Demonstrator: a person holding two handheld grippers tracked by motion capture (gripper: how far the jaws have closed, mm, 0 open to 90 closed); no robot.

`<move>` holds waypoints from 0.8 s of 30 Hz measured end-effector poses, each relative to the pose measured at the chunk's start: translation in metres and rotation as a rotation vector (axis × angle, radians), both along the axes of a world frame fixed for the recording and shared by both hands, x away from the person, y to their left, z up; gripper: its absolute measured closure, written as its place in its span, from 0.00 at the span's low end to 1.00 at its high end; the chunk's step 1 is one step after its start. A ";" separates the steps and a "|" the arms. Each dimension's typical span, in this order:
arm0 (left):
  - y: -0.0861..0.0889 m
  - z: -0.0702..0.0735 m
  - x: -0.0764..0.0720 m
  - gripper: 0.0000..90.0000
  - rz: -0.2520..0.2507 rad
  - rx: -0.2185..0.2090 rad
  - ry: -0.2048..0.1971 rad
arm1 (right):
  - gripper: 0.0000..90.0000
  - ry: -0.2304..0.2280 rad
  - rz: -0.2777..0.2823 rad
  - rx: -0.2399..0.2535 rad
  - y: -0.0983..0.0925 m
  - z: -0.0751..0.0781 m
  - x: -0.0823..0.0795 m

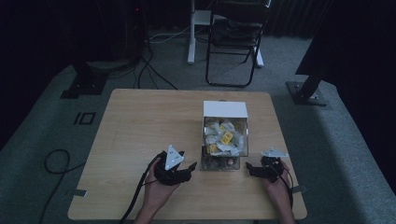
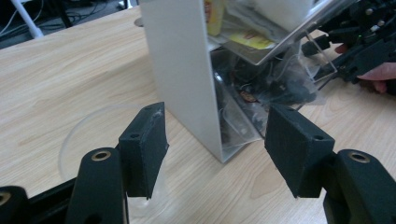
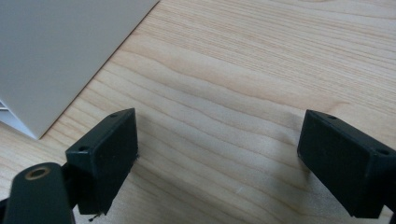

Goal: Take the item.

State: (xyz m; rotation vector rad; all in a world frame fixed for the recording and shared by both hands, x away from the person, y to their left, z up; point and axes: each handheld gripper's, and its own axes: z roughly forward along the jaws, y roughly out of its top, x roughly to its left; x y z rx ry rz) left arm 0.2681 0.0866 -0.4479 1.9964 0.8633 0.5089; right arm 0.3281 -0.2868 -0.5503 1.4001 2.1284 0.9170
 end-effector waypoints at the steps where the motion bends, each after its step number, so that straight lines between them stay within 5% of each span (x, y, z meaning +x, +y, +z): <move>1: -0.002 0.000 0.000 0.44 -0.004 0.001 -0.001 | 0.13 0.000 0.000 0.000 0.000 0.000 0.000; 24: -0.036 0.000 -0.002 0.49 -0.101 0.005 -0.004 | 0.13 0.000 0.000 0.000 0.000 0.000 0.000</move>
